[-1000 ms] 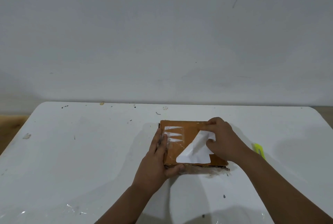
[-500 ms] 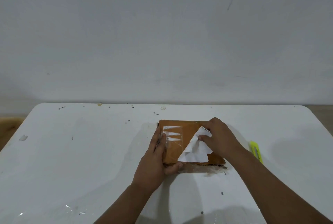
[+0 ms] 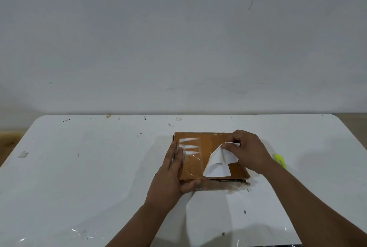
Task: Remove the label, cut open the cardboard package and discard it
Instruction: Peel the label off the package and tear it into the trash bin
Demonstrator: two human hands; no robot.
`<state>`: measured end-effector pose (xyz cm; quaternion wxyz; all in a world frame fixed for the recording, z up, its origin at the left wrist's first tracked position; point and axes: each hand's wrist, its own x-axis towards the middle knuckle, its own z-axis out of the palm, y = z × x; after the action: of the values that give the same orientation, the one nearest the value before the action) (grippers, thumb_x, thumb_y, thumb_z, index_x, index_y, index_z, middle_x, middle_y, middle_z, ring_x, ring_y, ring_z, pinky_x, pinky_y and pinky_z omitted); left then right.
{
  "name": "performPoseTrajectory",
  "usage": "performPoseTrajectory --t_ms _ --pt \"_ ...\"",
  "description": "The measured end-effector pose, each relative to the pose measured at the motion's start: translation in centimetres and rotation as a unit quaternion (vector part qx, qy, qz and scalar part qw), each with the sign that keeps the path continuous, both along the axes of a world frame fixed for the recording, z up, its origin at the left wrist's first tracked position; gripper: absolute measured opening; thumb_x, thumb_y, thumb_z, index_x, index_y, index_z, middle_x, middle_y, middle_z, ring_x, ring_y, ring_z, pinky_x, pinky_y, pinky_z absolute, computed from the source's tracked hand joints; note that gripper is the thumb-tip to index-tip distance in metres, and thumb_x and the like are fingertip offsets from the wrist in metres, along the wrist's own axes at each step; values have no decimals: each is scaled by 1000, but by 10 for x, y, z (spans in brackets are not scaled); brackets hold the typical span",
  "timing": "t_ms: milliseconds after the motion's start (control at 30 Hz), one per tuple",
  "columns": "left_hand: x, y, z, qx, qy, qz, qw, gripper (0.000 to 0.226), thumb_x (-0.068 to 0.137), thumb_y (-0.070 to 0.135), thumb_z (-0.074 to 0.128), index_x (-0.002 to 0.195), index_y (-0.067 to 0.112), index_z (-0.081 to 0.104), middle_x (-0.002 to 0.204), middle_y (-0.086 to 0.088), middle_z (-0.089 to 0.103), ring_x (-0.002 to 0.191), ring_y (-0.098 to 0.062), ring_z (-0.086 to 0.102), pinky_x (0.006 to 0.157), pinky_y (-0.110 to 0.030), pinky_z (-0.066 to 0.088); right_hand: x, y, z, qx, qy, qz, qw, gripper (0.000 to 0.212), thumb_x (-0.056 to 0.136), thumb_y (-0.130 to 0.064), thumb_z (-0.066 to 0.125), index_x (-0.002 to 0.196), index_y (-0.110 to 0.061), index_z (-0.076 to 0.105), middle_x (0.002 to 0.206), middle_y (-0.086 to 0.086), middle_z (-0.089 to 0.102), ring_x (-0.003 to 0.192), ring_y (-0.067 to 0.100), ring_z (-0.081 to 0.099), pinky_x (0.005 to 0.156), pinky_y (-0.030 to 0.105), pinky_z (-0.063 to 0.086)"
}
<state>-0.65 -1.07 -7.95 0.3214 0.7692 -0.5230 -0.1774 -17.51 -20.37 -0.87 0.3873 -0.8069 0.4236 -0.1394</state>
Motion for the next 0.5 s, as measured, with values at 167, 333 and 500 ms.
performPoseTrajectory --t_ms 167,333,500 --pt "1 0 -4 -6 -15 0 1000 113 71 91 43 159 25 16 165 21 -10 143 -9 37 89 -17 45 -11 -4 6 122 -54 -5 991 14 83 -15 71 70 -17 68 77 -7 71 77 10 64 67 24 45" --pt "1 0 -4 -5 -7 3 1000 114 69 96 32 159 29 11 164 22 -11 148 -8 27 101 -25 46 -17 -14 2 243 -115 -30 963 23 81 4 63 61 -5 57 98 11 72 113 21 62 93 39 44" --pt "1 1 -3 -8 -10 3 1000 114 69 95 35 159 28 15 164 23 -8 146 -8 32 98 -27 49 -24 -21 -5 320 -211 -48 922 26 77 9 54 56 -6 56 86 18 63 97 28 62 80 33 46"
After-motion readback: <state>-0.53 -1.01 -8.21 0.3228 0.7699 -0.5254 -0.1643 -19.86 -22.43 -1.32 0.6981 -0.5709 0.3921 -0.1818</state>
